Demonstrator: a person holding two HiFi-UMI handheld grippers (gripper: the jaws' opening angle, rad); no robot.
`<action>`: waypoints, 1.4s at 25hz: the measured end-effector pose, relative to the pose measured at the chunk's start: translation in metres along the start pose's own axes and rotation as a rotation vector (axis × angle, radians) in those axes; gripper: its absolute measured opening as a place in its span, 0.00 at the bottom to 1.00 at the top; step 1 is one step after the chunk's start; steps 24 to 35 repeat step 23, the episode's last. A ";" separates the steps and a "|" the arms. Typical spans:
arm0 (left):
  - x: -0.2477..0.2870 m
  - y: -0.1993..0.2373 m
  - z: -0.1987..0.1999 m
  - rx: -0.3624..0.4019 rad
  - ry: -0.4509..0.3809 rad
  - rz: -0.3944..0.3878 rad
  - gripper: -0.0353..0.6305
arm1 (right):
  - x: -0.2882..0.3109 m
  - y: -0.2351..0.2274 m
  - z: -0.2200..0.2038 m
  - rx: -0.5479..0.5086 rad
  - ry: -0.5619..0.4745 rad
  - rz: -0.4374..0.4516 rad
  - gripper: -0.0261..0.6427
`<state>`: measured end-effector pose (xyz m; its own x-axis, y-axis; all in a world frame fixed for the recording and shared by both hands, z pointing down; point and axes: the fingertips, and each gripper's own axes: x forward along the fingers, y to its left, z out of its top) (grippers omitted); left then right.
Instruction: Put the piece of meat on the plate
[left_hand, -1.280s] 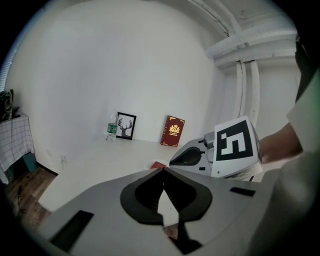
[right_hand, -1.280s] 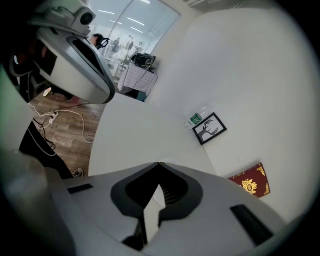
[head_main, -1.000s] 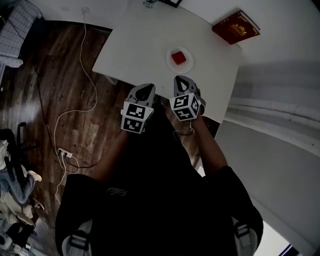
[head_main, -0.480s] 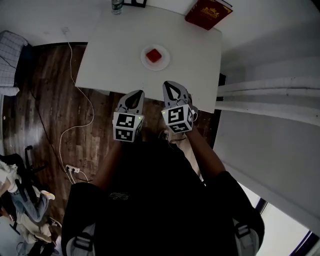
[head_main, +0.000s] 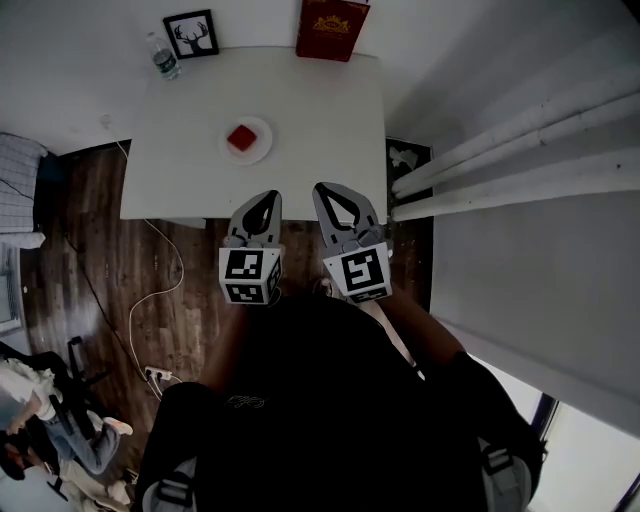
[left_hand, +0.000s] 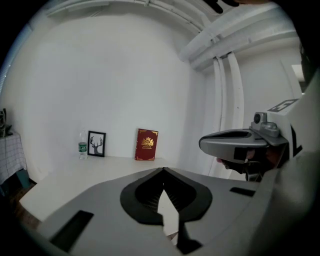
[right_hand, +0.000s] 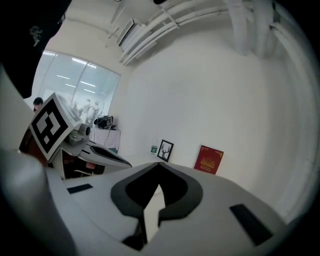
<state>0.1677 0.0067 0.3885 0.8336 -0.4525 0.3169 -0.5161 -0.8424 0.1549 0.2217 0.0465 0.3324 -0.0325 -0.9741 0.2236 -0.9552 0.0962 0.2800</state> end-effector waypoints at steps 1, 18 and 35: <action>0.001 -0.011 0.003 0.017 -0.006 0.003 0.06 | -0.011 -0.007 0.000 0.003 -0.013 0.002 0.07; -0.022 -0.072 0.044 0.145 -0.085 0.168 0.06 | -0.063 -0.026 0.008 0.173 -0.103 0.098 0.07; -0.032 -0.077 0.044 0.166 -0.078 0.188 0.06 | -0.069 -0.019 0.012 0.143 -0.112 0.134 0.07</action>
